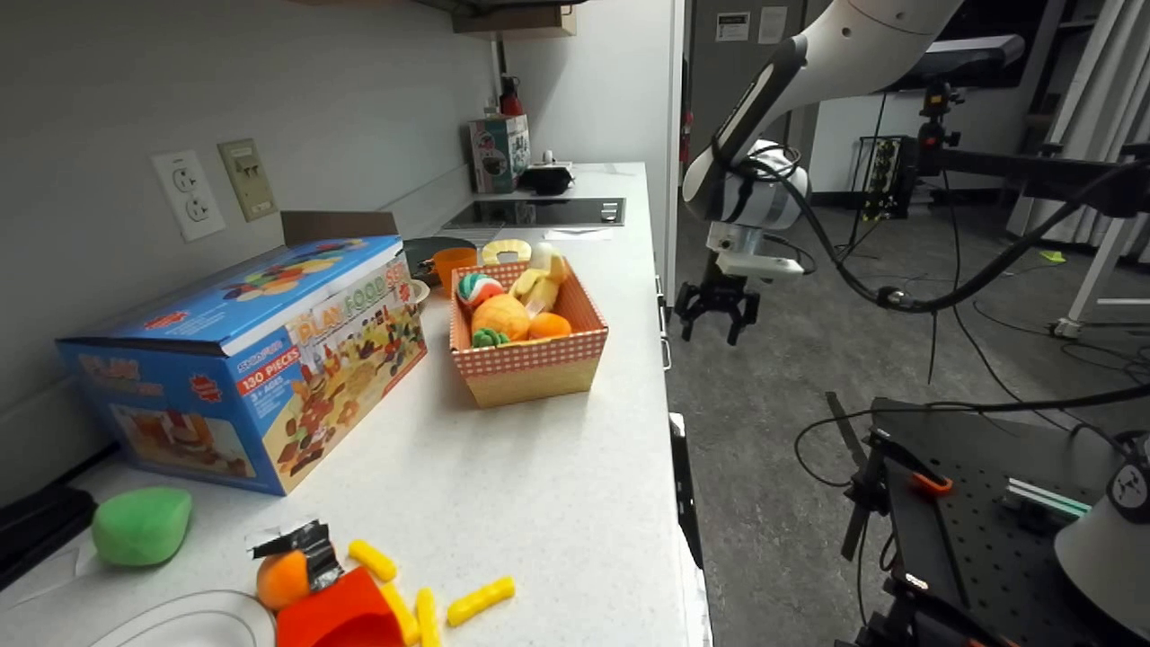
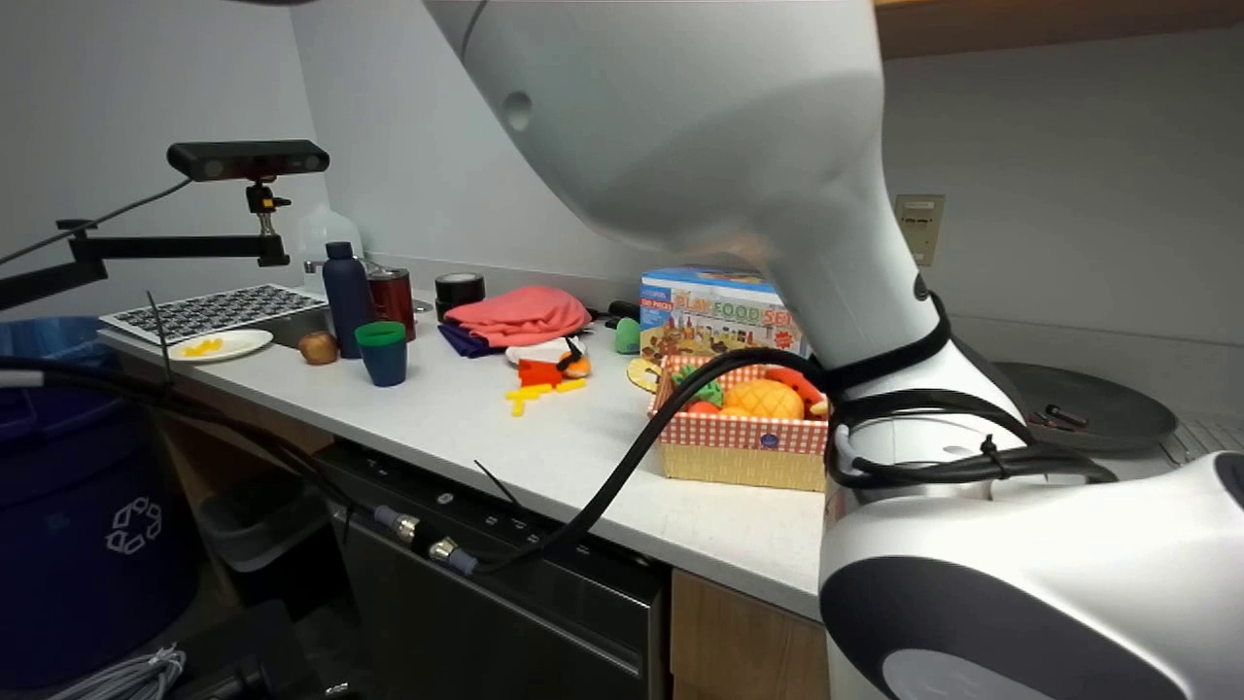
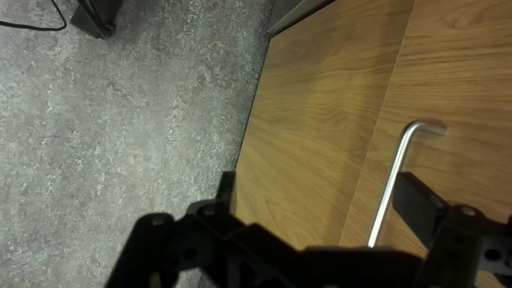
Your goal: Open the drawer on the left.
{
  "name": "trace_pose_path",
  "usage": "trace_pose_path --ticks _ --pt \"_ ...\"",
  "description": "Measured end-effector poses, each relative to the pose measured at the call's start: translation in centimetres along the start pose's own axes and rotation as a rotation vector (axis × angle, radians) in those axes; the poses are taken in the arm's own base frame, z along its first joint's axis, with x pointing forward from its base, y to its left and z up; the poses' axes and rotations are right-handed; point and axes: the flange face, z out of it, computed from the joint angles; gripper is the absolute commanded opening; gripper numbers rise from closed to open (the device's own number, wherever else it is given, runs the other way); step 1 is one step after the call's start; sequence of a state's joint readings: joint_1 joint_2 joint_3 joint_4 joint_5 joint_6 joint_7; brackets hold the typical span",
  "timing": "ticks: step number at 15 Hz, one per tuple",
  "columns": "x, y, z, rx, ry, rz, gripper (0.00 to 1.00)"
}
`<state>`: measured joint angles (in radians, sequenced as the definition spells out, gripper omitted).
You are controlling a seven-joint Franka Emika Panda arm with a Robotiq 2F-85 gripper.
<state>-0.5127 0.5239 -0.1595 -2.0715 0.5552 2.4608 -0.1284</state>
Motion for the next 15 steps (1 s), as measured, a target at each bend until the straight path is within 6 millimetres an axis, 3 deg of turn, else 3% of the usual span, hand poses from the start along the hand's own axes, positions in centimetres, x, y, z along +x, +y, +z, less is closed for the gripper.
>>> trace_pose_path --ticks 10,15 --pt "1.0 0.5 3.5 0.123 -0.011 0.057 1.0" --pt "1.6 0.2 4.2 0.164 0.0 0.064 1.0"
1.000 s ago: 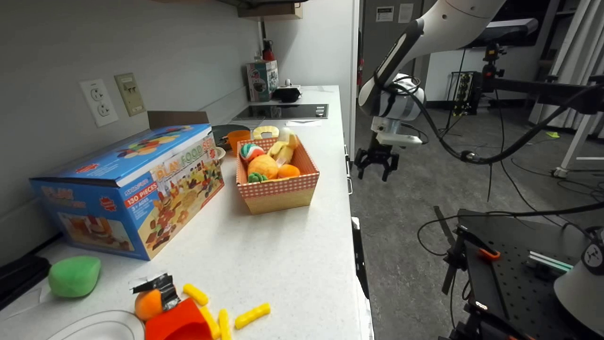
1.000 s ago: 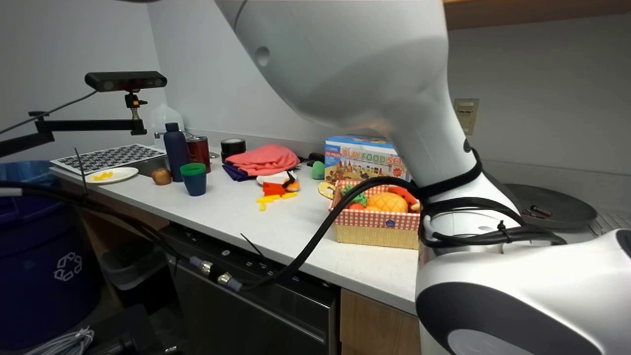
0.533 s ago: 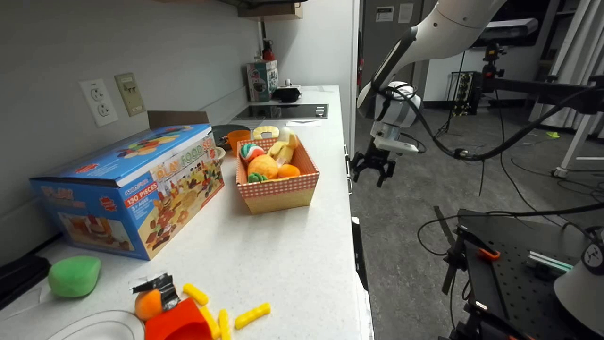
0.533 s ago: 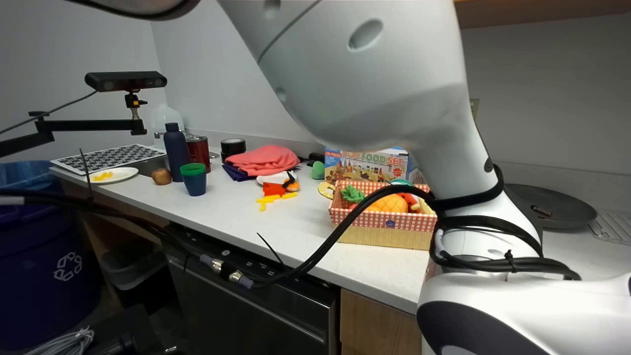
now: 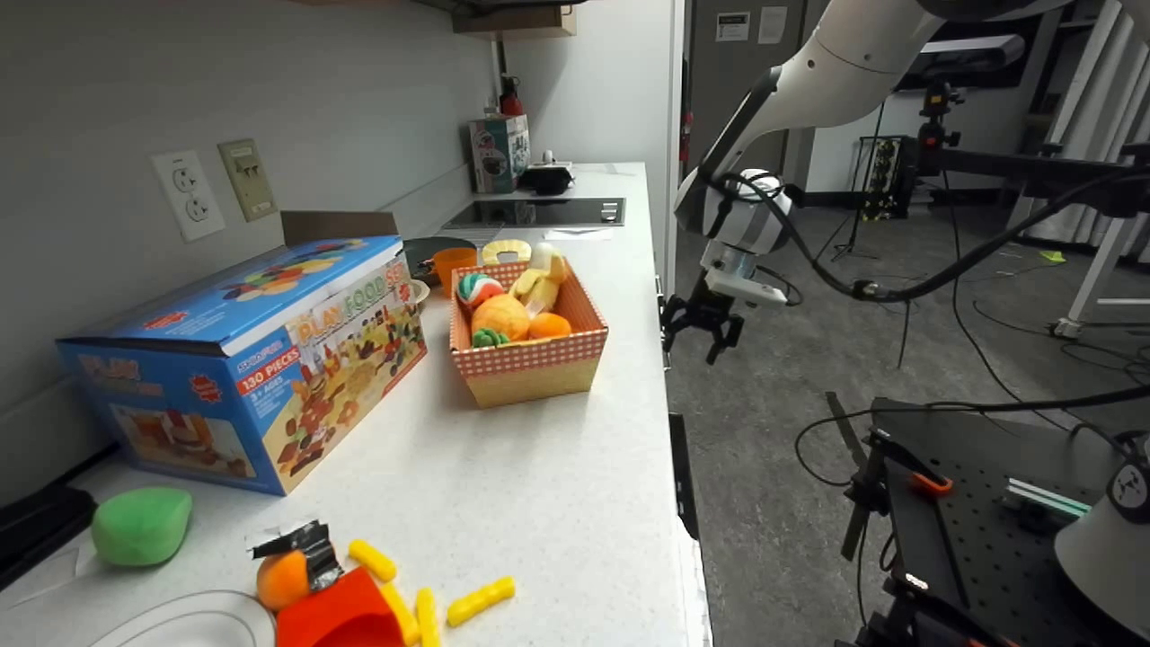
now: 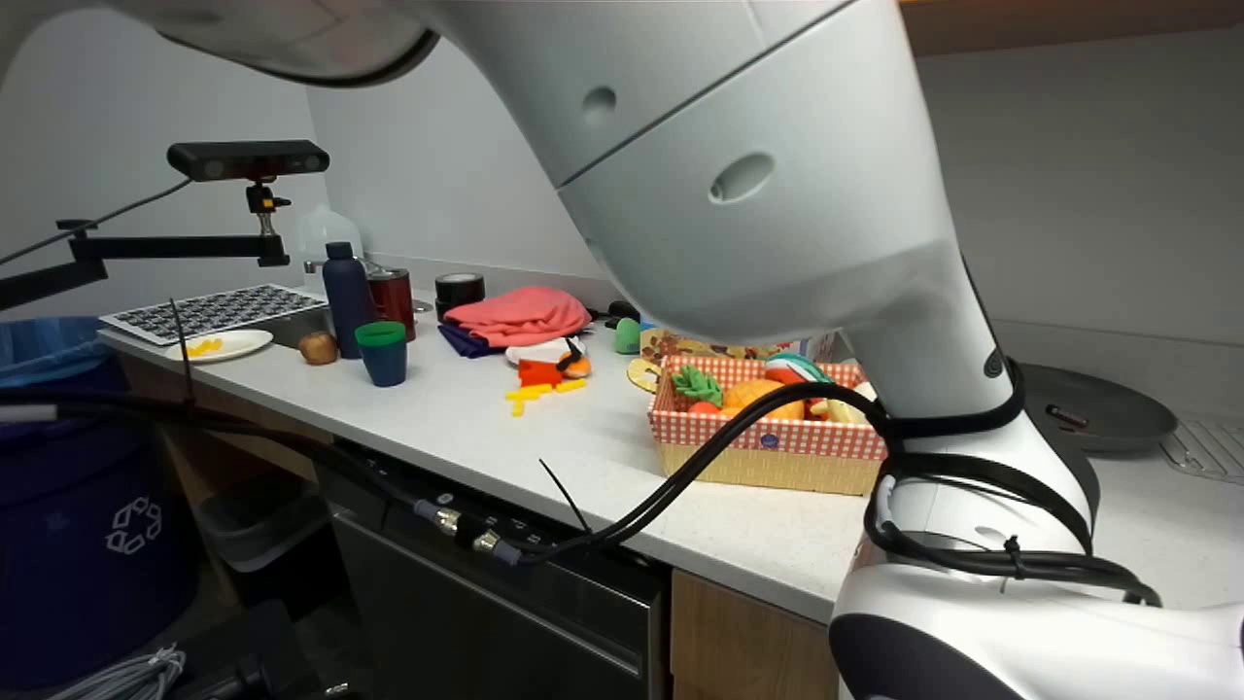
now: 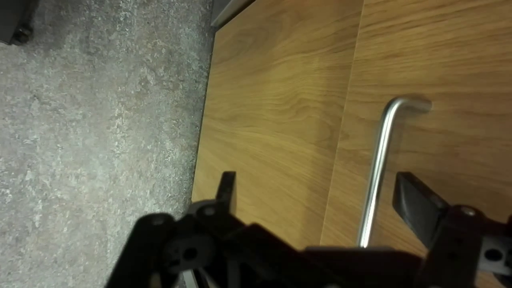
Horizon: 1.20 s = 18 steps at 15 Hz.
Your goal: Open the drawer on the left.
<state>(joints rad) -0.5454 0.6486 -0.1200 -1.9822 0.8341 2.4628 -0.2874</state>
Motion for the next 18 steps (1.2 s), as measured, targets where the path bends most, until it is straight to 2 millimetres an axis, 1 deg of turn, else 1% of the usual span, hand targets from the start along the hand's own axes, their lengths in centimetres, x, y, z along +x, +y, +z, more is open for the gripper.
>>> trace_pose_path --ticks 10,14,18 --pt "1.1 0.7 1.6 -0.013 0.023 0.01 1.0" --pt "1.5 2.1 1.3 -0.038 0.051 0.024 1.0" --pt "1.1 3.2 0.8 -0.049 0.052 0.04 1.0"
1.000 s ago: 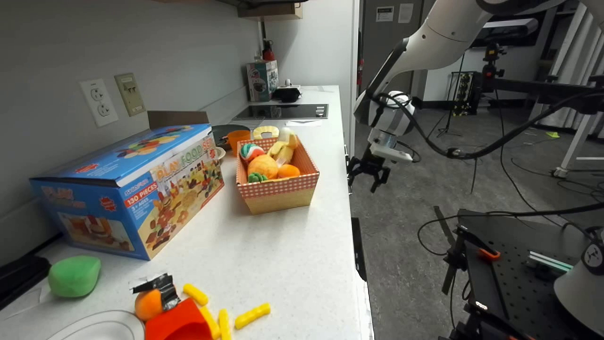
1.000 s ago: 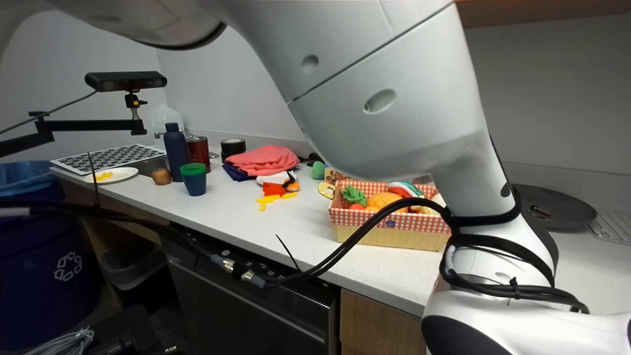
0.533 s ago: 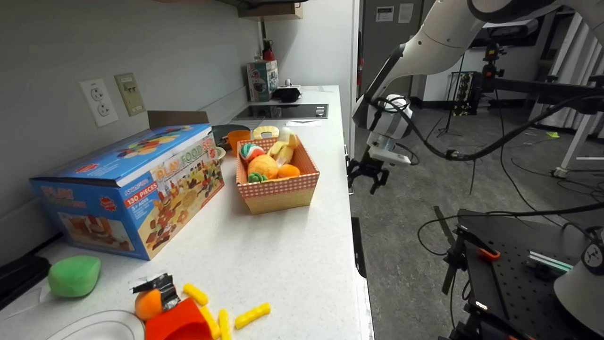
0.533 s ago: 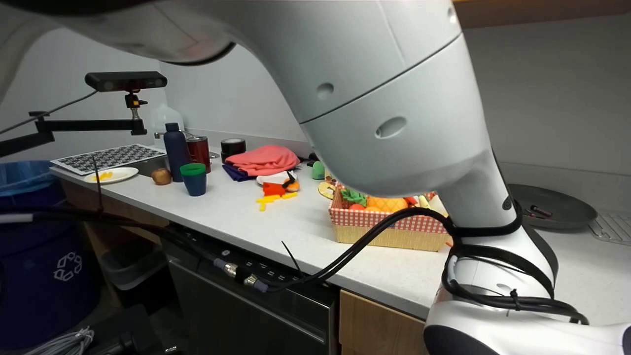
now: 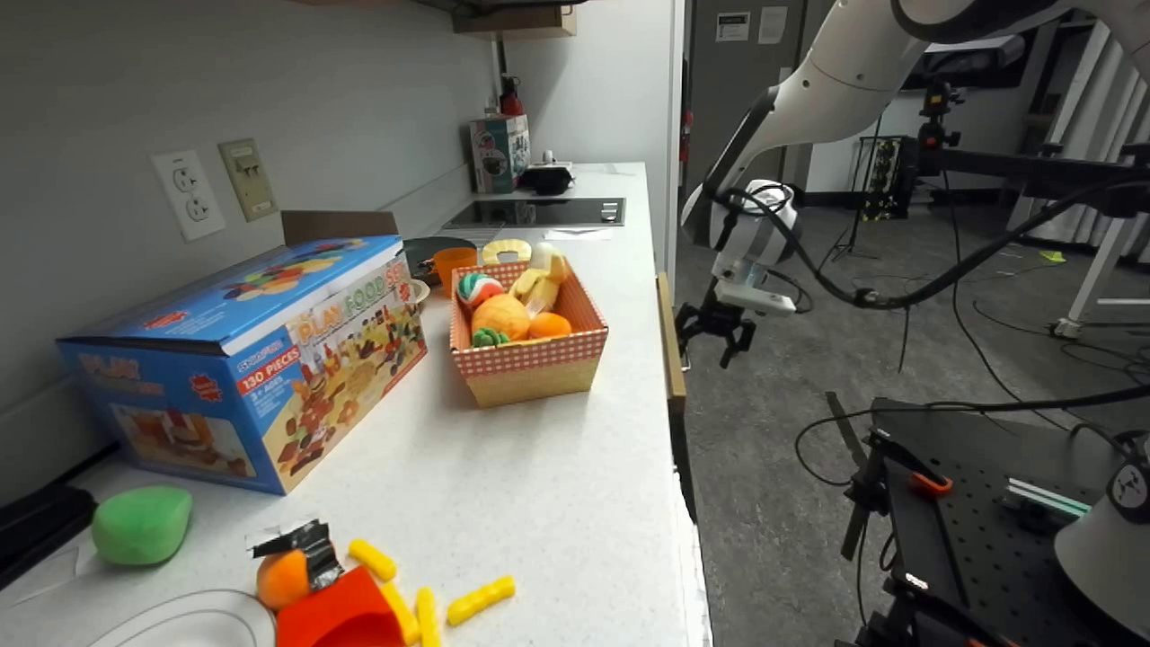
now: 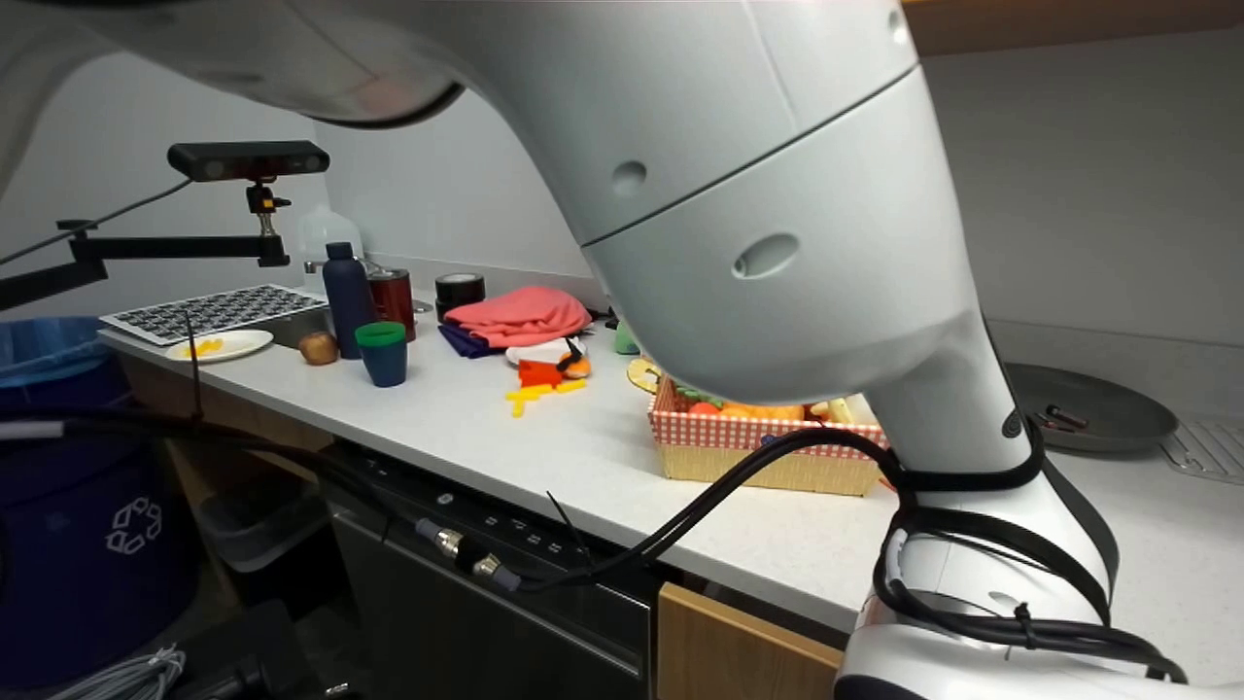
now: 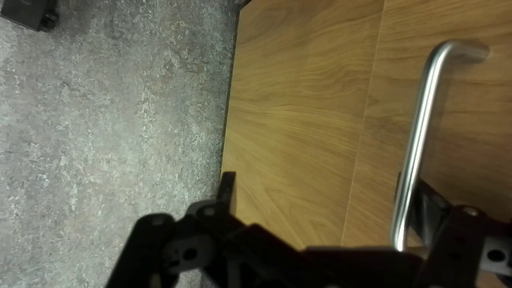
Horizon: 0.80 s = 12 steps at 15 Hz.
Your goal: Open the drawer on the left.
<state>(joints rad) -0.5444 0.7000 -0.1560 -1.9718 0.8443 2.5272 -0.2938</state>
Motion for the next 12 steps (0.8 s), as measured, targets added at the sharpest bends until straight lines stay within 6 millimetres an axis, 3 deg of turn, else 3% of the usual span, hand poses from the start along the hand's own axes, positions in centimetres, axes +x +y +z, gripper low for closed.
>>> trace_pose_path --ticks 12 --pt "-0.5 3.3 -1.6 -0.061 -0.058 0.13 1.0"
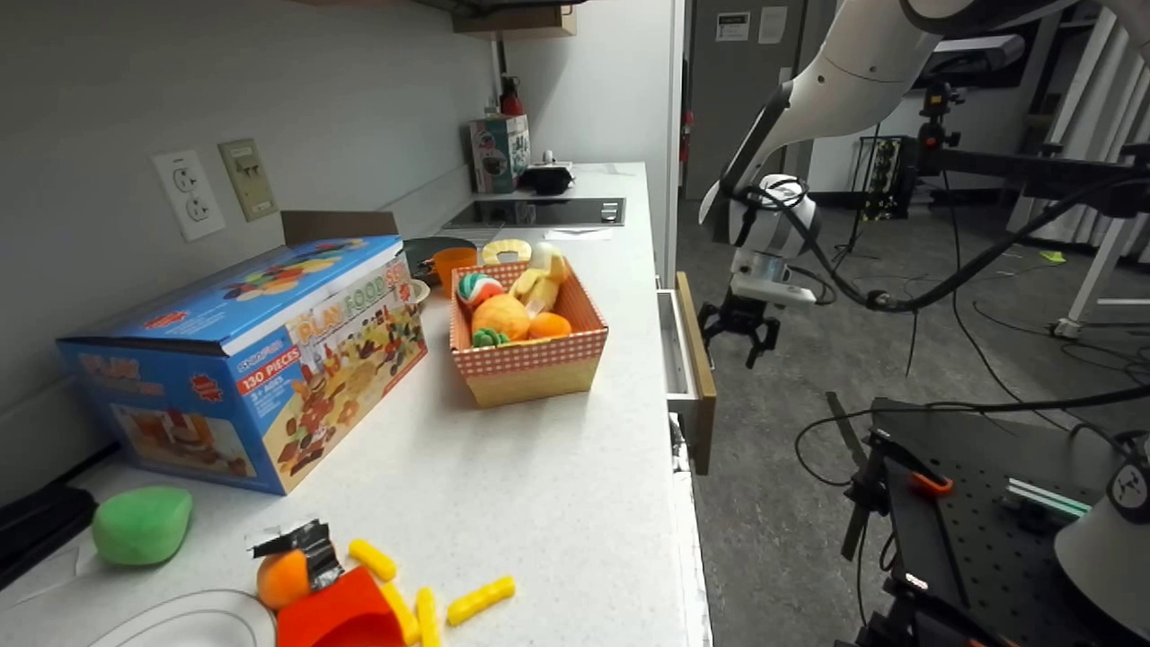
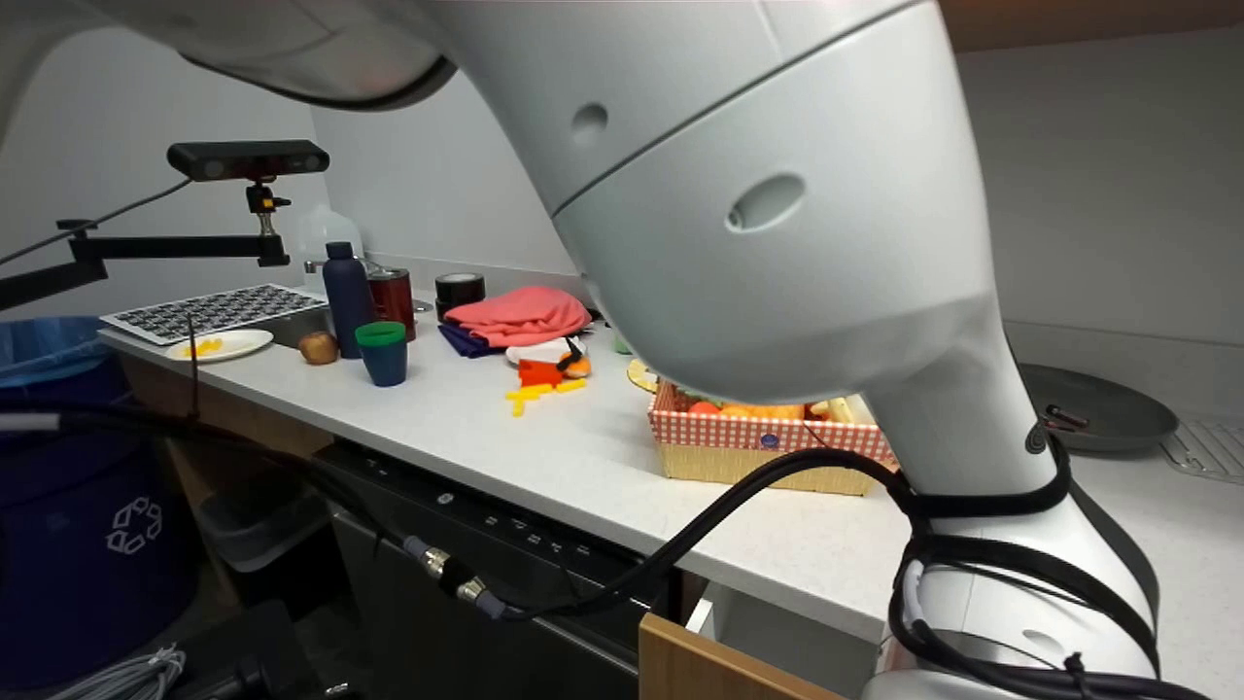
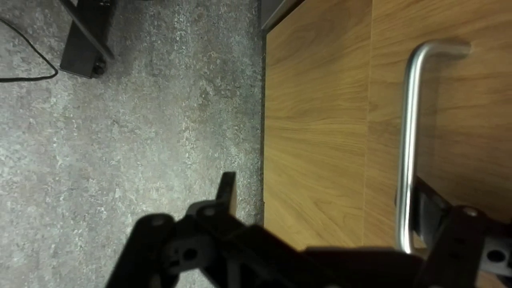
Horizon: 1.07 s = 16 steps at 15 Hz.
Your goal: Open the drawer on the left.
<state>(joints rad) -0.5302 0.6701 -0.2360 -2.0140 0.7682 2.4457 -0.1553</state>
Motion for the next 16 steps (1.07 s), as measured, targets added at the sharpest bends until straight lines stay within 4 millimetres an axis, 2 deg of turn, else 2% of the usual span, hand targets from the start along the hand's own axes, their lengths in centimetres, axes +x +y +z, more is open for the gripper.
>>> trace_pose_path --ticks 9,13,16 --pt "0.1 0.7 -0.3 0.007 -0.025 0.011 1.0" --pt "0.4 0.2 -2.4 0.022 -0.021 -0.012 1.0" --pt "0.3 0.2 -2.7 0.026 -0.021 -0.013 1.0"
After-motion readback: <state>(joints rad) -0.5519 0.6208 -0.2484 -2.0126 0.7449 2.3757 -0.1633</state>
